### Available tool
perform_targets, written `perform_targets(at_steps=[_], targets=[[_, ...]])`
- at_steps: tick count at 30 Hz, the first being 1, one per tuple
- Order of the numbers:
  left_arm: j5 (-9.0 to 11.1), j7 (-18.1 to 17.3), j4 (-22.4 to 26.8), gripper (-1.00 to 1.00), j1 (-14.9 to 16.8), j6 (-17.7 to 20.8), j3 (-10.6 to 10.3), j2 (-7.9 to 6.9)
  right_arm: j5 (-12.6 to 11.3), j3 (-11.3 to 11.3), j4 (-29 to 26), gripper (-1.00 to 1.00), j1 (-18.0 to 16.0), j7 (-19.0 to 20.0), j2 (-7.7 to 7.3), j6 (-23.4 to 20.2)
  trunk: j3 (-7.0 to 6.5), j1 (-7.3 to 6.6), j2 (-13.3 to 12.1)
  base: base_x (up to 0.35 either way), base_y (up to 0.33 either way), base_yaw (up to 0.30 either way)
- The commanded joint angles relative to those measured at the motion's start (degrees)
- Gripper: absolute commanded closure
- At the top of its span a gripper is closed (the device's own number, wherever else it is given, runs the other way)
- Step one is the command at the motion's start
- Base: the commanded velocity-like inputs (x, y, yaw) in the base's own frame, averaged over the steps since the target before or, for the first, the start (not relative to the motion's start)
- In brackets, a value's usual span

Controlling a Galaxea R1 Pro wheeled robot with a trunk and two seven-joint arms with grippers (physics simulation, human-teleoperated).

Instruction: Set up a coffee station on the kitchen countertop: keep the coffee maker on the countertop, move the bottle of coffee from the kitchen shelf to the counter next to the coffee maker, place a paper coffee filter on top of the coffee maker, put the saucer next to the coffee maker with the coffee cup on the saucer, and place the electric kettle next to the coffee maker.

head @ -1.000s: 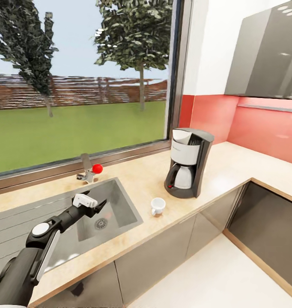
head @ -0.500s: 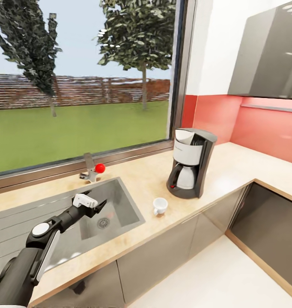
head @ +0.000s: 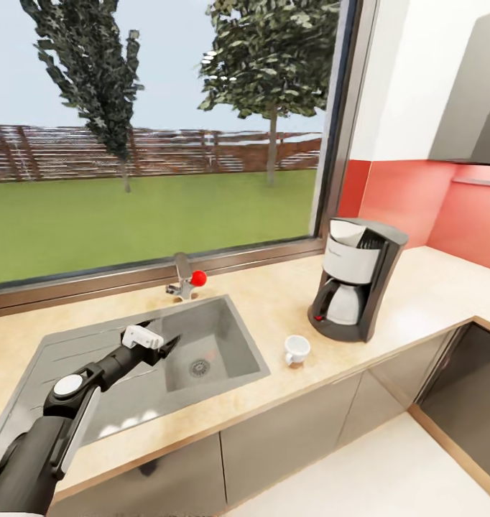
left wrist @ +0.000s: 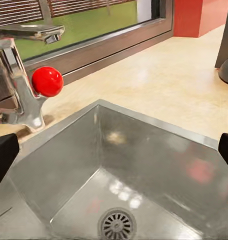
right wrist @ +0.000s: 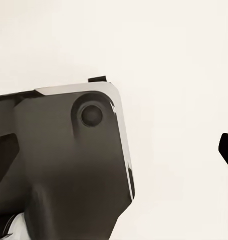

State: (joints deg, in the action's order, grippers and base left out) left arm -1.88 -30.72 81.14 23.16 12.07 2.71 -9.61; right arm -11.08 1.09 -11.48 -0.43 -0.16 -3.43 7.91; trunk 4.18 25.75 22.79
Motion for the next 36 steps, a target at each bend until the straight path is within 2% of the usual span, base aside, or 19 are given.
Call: perform_targets(at_steps=[1, 5, 7, 9, 13, 30, 36], targets=[[-0.17, -0.35, 0.03, -1.0, -0.12, 0.27, 0.09, 0.03, -0.43, 0.14, 0.03, -1.0, -0.02, -0.02, 0.0, 0.2, 0.13, 0.04, 0.13, 0.0, 0.0, 0.277], [-0.08, -0.28, -0.04, -1.0, -1.05, -1.8, 0.16, 0.12, -0.43, 0.14, 0.03, -1.0, -0.03, -0.02, 0.0, 0.18, 0.13, 0.04, 0.13, 0.0, 0.0, 0.277], [2.7, 0.05, -0.13, -1.0, -2.07, -4.79, 0.22, 0.13, -0.43, 0.14, 0.05, -1.0, -0.06, -0.02, 0.0, 0.2, 0.13, 0.04, 0.13, 0.0, 0.0, 0.277], [4.64, 0.8, -0.17, -1.0, -2.69, -6.39, 0.25, 0.09, -0.43, 0.14, 0.05, -1.0, -0.04, -0.02, 0.0, 0.19, 0.13, 0.04, 0.13, 0.0, 0.0, 0.277], [5.99, 2.83, -0.2, -1.0, -3.09, -7.42, 0.22, 0.11, -0.43, 0.14, 0.06, -1.0, -0.03, -0.02, 0.0, 0.18, 0.13, 0.04, 0.13, 0.0, 0.0, 0.277], [6.1, 3.04, -0.2, -1.0, -3.14, -7.5, 0.19, 0.11, -0.43, 0.14, 0.06, -1.0, -0.04, -0.02, 0.0, 0.17, 0.13, 0.04, 0.13, 0.0, 0.0, 0.276], [6.1, 3.05, -0.2, -1.0, -3.16, -7.5, 0.19, 0.11, -0.43, 0.14, 0.06, -1.0, -0.01, -0.02, 0.0, 0.17, 0.13, 0.04, 0.13, 0.0, 0.0, 0.075]])
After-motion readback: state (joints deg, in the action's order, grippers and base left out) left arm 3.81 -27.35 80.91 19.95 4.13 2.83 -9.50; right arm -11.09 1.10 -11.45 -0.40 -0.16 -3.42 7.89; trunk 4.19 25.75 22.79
